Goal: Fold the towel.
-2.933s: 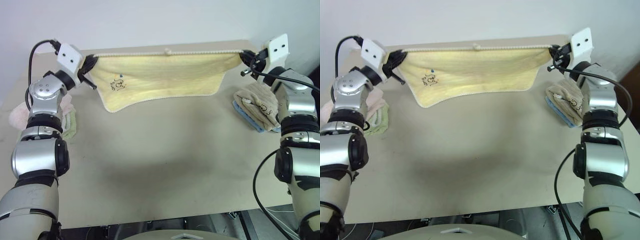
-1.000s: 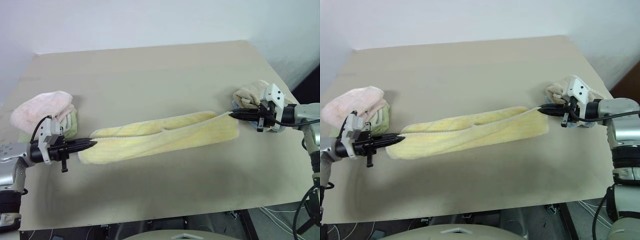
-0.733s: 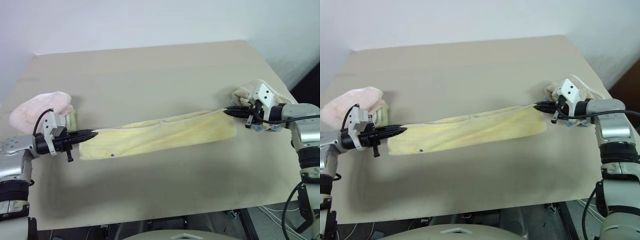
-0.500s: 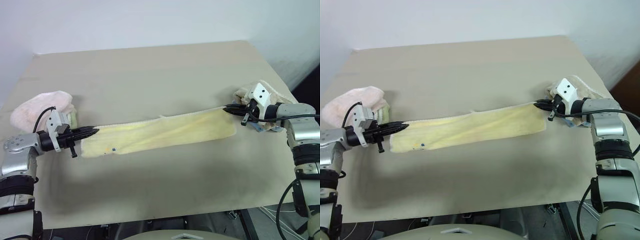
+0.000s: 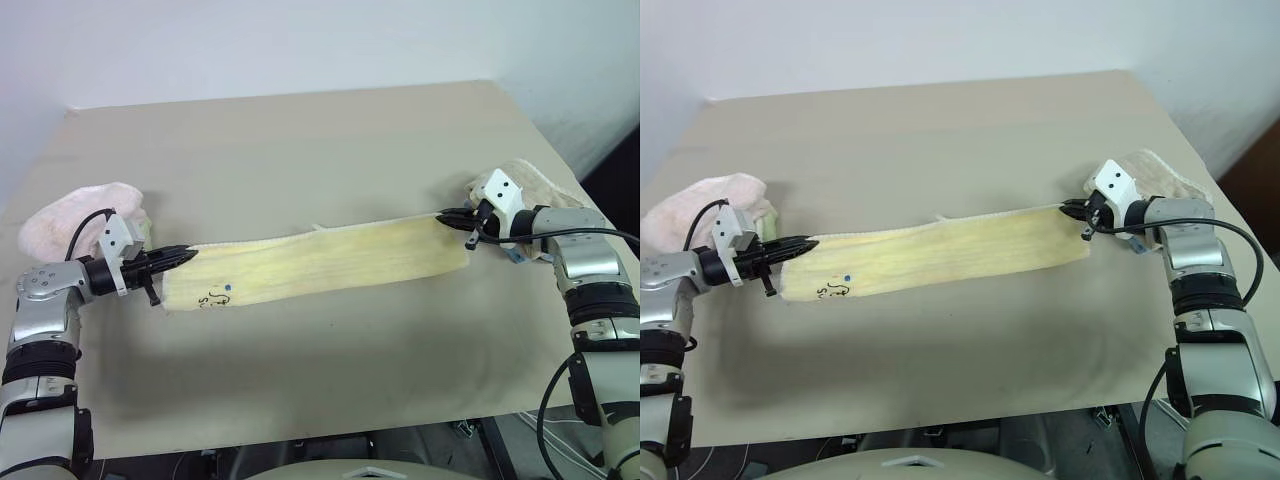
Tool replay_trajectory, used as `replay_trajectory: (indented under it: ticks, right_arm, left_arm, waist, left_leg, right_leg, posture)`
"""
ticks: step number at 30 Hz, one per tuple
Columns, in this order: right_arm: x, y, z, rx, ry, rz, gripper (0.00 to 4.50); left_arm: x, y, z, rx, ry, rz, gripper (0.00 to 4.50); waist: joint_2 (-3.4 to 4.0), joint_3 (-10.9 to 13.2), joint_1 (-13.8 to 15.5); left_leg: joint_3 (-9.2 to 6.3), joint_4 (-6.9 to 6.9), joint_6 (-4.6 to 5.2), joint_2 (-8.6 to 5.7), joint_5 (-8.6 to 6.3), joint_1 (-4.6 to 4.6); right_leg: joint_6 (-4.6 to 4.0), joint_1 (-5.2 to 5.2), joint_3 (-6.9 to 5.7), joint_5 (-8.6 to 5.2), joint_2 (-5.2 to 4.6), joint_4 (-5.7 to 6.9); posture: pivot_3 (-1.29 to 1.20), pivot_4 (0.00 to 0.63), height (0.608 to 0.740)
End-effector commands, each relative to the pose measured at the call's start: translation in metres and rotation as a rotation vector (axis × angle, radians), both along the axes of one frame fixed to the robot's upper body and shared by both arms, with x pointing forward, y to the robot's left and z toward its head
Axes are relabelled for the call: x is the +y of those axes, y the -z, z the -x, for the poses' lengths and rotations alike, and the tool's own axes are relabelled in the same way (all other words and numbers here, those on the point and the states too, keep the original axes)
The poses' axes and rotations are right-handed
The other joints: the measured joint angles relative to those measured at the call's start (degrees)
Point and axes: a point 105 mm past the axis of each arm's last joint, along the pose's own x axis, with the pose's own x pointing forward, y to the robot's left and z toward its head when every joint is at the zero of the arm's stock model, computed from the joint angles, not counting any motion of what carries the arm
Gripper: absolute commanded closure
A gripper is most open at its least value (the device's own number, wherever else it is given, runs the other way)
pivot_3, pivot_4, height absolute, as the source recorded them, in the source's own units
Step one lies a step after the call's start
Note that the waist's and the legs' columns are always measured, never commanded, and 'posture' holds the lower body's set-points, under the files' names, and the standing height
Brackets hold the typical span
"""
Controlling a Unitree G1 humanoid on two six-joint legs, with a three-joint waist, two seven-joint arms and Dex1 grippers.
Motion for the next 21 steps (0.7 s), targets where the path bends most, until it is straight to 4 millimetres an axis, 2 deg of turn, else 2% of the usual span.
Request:
replay_trajectory:
  ticks: [1, 4, 11, 14, 21]
  right_arm:
    - [0.0, -0.017, -0.005, -0.05, 0.008, -0.018, 3.57]
    - [-0.002, -0.022, -0.002, -0.048, 0.01, -0.049, 2.49]
    - [-0.022, -0.057, 0.015, -0.076, 0.06, -0.161, 0.09]
    - [-0.032, -0.059, 0.028, -0.068, 0.112, -0.198, 0.04]
    - [-0.034, -0.048, 0.06, 0.079, 0.208, -0.406, 0.04]
  left_arm:
    - [0.001, -0.004, 0.001, -0.017, 0.007, -0.021, 3.56]
    - [0.003, -0.008, 0.0, -0.037, 0.001, -0.036, 2.49]
    - [0.014, -0.051, 0.001, -0.174, 0.006, -0.032, 0.05]
    - [0.009, -0.063, 0.009, -0.207, 0.053, -0.026, 0.02]
    - [-0.02, -0.064, 0.034, -0.301, 0.235, -0.088, 0.02]
  waist:
    - [0.0, 0.0, 0.0]
    - [0.0, 0.0, 0.0]
    - [0.0, 0.0, 0.2]
    - [-0.03, 0.0, 0.3]
    - [-0.01, 0.0, 0.0]
  left_leg:
    - [0.0, 0.0, 0.0, 0.0, 0.0, 0.0]
    - [0.0, 0.0, 0.0, 0.0, 0.0, 0.0]
    - [-0.02, -0.01, -0.02, 0.0, -0.01, -0.02]
    - [-0.11, -0.02, -0.03, 0.0, -0.03, -0.01]
    - [-0.05, -0.05, -0.02, 0.02, -0.03, -0.03]
  right_leg:
    - [0.0, 0.0, 0.0, 0.0, 0.0, 0.0]
    - [0.0, 0.0, 0.0, 0.0, 0.0, 0.0]
    - [0.0, -0.02, 0.0, 0.0, -0.01, 0.01]
    - [0.0, -0.06, -0.04, 0.0, -0.02, -0.05]
    - [-0.02, 0.02, 0.09, 0.0, -0.05, -0.04]
  posture:
    - [0.0, 0.15, 0.728]
    - [0.0, 0.15, 0.728]
    - [0.0, 0.15, 0.728]
    - [0.0, 0.15, 0.728]
    - [0.0, 0.15, 0.728]
